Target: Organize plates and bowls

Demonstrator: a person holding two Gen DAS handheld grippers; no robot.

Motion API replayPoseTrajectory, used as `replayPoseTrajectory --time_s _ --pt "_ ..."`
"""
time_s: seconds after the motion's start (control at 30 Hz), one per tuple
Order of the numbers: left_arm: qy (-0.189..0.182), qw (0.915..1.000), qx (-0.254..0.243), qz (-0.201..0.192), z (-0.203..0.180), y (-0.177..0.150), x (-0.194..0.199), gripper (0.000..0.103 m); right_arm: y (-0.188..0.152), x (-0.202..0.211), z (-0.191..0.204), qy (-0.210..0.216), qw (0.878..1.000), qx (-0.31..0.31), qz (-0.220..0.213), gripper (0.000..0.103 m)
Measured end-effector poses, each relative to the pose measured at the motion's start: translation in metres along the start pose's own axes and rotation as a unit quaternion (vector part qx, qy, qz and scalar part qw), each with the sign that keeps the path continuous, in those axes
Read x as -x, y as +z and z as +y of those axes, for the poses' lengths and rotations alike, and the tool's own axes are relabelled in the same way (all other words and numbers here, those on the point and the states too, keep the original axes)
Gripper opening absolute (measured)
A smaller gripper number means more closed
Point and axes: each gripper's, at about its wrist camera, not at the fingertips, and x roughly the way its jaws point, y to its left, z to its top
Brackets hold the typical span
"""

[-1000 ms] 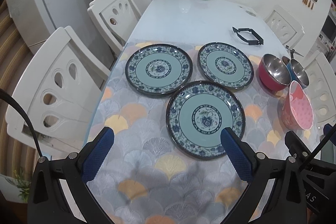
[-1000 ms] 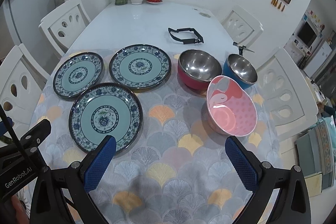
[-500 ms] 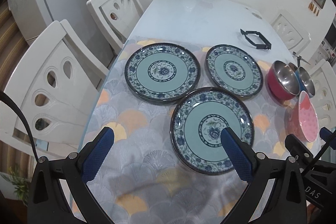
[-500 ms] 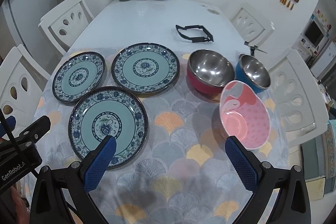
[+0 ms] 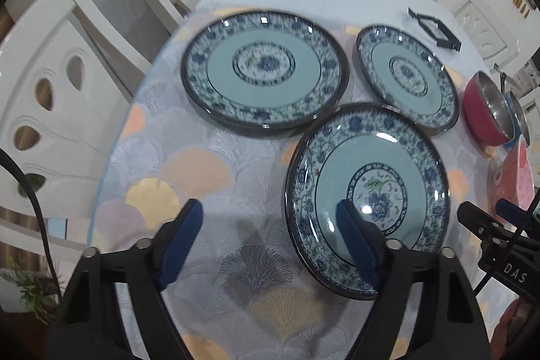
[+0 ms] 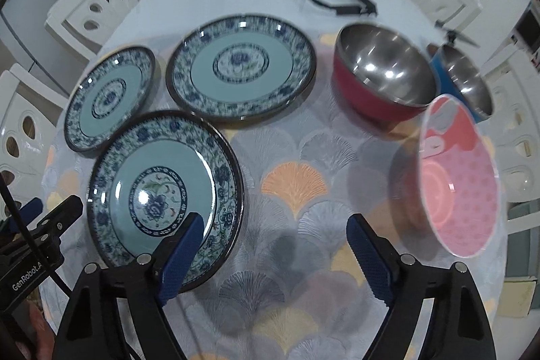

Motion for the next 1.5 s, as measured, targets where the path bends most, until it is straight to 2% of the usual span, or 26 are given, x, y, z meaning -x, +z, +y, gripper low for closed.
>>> replayPoseTrajectory --time_s 0.07,0.23,0.3,0.37,0.43,0.5,0.63,0.8,1.03,1.27,1.5 --pt "0.001 0.9999 -0.004 0.010 -0.001 0.000 -0.006 0.062 0.002 -0.008 0.005 0.006 1.000 0.014 0.004 0.082" --pt "-0.011 0.9998 -0.012 0.014 -0.002 0.001 -0.012 0.058 0.005 -0.021 0.018 0.006 0.999 0.049 0.005 0.078" --pt "-0.012 0.9997 -0.016 0.015 -0.003 0.002 -0.014 0.054 0.007 -0.026 0.020 0.007 0.999 0.053 0.010 0.067" --pt "-0.013 0.9995 -0.021 0.022 -0.006 0.003 -0.019 0.042 0.007 -0.032 0.020 0.010 0.998 0.052 0.017 0.062" --pt "-0.025 0.9990 -0.020 0.031 -0.005 0.001 -0.024 0.035 0.008 -0.037 0.020 0.014 0.998 0.050 0.020 0.056" --pt "-0.040 0.9985 -0.015 0.033 -0.004 0.001 -0.026 0.035 0.009 -0.040 0.021 0.020 0.998 0.053 0.020 0.049" --pt "-0.056 0.9978 -0.014 0.032 -0.004 0.002 -0.027 0.033 0.010 -0.043 0.020 0.043 0.997 0.054 0.021 0.045" --pt "-0.092 0.9951 -0.002 0.037 -0.001 0.003 -0.030 0.033 0.013 -0.047 0.019 0.076 0.995 0.056 0.026 0.036" --pt "-0.097 0.9948 -0.010 0.029 -0.002 0.004 -0.031 0.033 0.010 -0.045 0.019 0.076 0.995 0.066 0.024 0.036" --pt "-0.156 0.9866 0.037 0.029 0.017 0.004 -0.027 0.032 0.010 -0.043 0.026 0.083 0.993 0.082 0.022 0.036" --pt "-0.154 0.9867 0.051 -0.009 0.032 -0.004 0.017 0.032 -0.001 0.001 0.038 0.087 0.991 0.106 -0.005 0.036"
